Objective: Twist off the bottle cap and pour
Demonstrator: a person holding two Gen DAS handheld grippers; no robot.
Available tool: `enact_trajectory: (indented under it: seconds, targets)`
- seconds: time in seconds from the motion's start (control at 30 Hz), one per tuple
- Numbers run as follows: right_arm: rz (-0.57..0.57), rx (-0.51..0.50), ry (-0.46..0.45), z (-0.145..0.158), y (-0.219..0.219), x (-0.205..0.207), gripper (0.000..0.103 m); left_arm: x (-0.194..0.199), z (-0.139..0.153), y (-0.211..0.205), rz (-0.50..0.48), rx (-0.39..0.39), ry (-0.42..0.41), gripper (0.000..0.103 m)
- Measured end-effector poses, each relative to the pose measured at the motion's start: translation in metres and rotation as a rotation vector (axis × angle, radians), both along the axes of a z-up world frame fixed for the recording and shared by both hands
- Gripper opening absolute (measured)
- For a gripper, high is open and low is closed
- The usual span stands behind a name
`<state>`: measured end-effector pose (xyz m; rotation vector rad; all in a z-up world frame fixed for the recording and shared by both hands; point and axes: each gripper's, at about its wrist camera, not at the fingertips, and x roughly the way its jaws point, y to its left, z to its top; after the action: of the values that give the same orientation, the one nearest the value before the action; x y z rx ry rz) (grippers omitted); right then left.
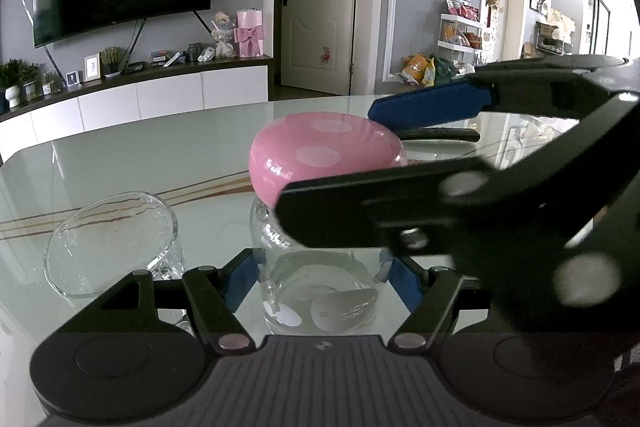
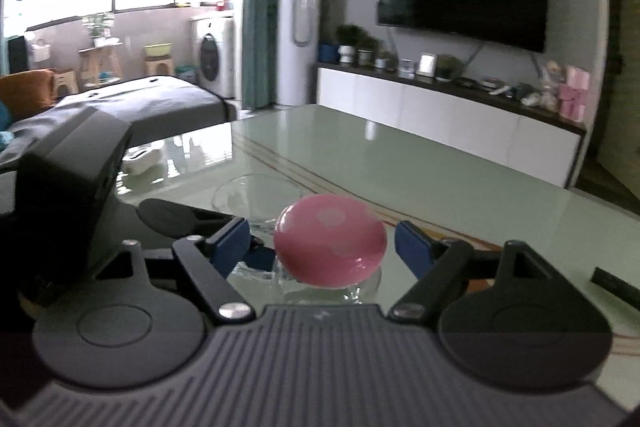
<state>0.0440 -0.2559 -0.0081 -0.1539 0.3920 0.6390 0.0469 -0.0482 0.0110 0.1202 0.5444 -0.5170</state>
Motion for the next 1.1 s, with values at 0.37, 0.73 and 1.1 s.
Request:
enact_trajectory:
  seconds: [0.37,0.73,1.1]
  targets:
    - [-0.07,0.014,0.023,-0.006,0.006,0.004,0.068,-0.001,0.0,0.0,0.0,0.0,0.0,0.074]
    - [0.011,0.027,0.034,-0.004,-0.005,0.013,0.065,-0.003,0.0,0.001,0.0,0.004,-0.003,0.074]
    - [0.152,0.054,0.046,0.005,-0.023,0.022,0.065,-0.002,0.0,0.003,-0.001,0.003,-0.003,0.074]
